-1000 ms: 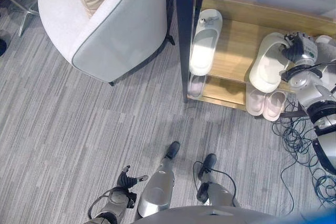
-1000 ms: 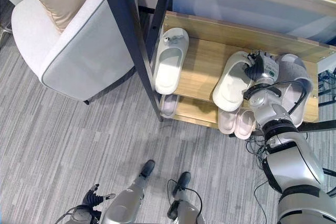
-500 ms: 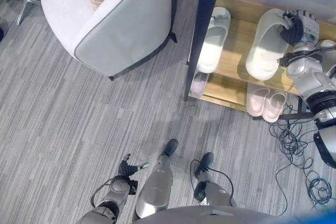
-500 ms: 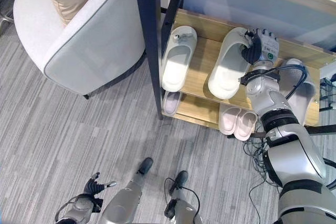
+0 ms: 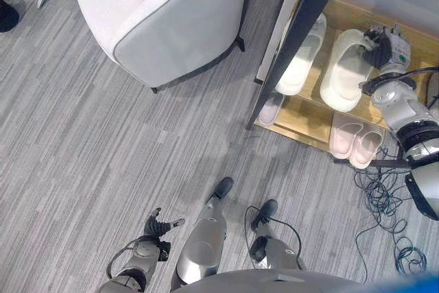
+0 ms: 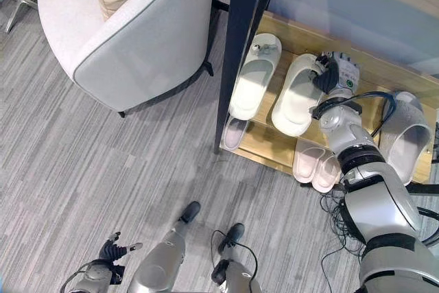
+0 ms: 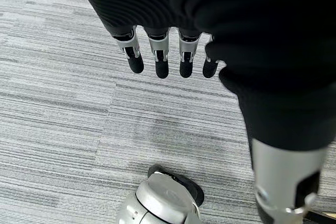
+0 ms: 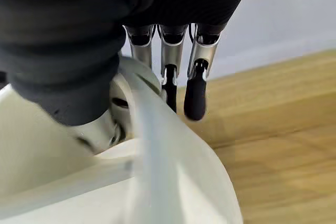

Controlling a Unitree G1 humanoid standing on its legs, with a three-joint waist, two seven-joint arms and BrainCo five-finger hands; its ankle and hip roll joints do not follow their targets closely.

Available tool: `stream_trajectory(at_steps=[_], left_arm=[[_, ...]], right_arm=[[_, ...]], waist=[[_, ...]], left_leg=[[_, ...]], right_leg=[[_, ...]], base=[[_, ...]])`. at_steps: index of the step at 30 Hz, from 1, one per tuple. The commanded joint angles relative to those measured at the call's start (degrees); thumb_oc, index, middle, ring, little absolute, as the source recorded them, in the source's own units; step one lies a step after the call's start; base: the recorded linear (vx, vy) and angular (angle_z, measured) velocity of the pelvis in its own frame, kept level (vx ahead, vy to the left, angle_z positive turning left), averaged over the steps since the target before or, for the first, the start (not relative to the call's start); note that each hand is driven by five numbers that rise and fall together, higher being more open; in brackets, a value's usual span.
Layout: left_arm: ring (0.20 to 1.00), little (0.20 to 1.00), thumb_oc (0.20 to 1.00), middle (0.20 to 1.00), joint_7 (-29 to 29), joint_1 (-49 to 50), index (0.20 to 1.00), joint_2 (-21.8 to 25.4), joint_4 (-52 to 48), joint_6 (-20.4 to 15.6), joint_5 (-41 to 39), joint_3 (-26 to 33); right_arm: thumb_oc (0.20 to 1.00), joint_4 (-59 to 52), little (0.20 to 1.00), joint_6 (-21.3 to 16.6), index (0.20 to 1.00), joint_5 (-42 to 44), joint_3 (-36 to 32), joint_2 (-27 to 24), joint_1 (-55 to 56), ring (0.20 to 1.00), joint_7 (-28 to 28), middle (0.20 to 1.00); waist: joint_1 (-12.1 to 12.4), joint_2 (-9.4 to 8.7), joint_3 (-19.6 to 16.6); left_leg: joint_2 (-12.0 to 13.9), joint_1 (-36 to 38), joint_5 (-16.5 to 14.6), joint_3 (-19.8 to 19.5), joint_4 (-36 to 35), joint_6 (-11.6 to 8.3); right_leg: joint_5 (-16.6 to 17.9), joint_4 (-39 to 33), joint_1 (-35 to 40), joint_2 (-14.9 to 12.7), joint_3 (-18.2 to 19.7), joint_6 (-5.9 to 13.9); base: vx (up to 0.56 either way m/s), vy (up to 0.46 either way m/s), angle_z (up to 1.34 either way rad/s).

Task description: Arrange the slippers neatly on the shoe rack.

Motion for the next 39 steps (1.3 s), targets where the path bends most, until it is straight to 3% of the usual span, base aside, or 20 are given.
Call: stream_trajectory(at_steps=[1, 10, 19, 25, 39], left_arm=[[1.000, 1.000, 1.000, 1.000, -0.3, 0.0, 1.000, 1.8, 2.3, -0.4, -1.4, -1.3], [1.000, 1.000, 1.000, 1.000, -0.8, -0.1, 1.000, 1.0, 3.4, 0.3, -0.8, -1.0], [1.000, 1.000, 1.000, 1.000, -1.5, 0.3, 1.000, -1.2, 4.6, 1.5, -0.2, -0.3], [1.000, 1.000, 1.000, 1.000, -2.2, 0.6, 1.000, -2.2, 5.0, 2.0, 0.2, 0.1], [1.000, 1.000, 1.000, 1.000, -2.3, 0.8, 1.000, -2.6, 4.9, 2.4, 0.4, 0.5]], right_arm=[[1.000, -1.1, 1.000, -1.4, 1.000, 3.4, -1.0, -2.2, -2.5, 1.000, -1.4, 1.000], [1.000, -0.6, 1.000, -0.7, 1.000, 2.4, -1.3, -0.6, -0.3, 1.000, -0.4, 1.000], [1.000, -9.8, 1.000, -3.1, 1.000, 6.5, -11.6, 3.6, 10.1, 1.000, -3.2, 1.000], [1.000, -11.4, 1.000, -5.4, 1.000, 12.2, -16.6, 9.4, 16.5, 1.000, -2.1, 1.000], [1.000, -10.7, 1.000, -6.1, 1.000, 14.2, -13.9, 16.8, 18.5, 1.000, 1.6, 1.000]], waist=[[1.1, -0.20, -0.7], [0.1, 0.58, -1.2], [-1.6, 1.61, -2.7], [-2.2, 2.57, -3.2], [-2.1, 3.33, -3.7]], left_leg=[[0.8, 0.1, 1.7, 2.5, -6.2, -2.63], [1.1, 1.1, 1.4, 3.1, -6.2, -2.48], [0.8, 2.1, 1.2, 2.9, -6.2, -1.72], [0.6, 2.7, 0.9, 3.1, -6.2, -1.41], [0.4, 3.3, 0.8, 3.0, -6.2, -1.17]], right_leg=[[-3.3, 0.3, 5.8, -3.2, -1.2, 7.75], [-3.3, 0.3, 6.2, -3.4, -0.5, 7.57], [-3.2, 0.3, 7.0, -4.0, -0.5, 7.59], [-3.3, 0.3, 7.5, -4.3, -0.3, 7.43], [-3.4, 0.3, 8.3, -4.5, -0.7, 7.21]], base=[[0.00, 0.000, 0.00], [-0.01, 0.003, -0.01], [-0.02, 0.025, -0.03], [0.00, 0.006, 0.00], [0.00, 0.000, 0.00]])
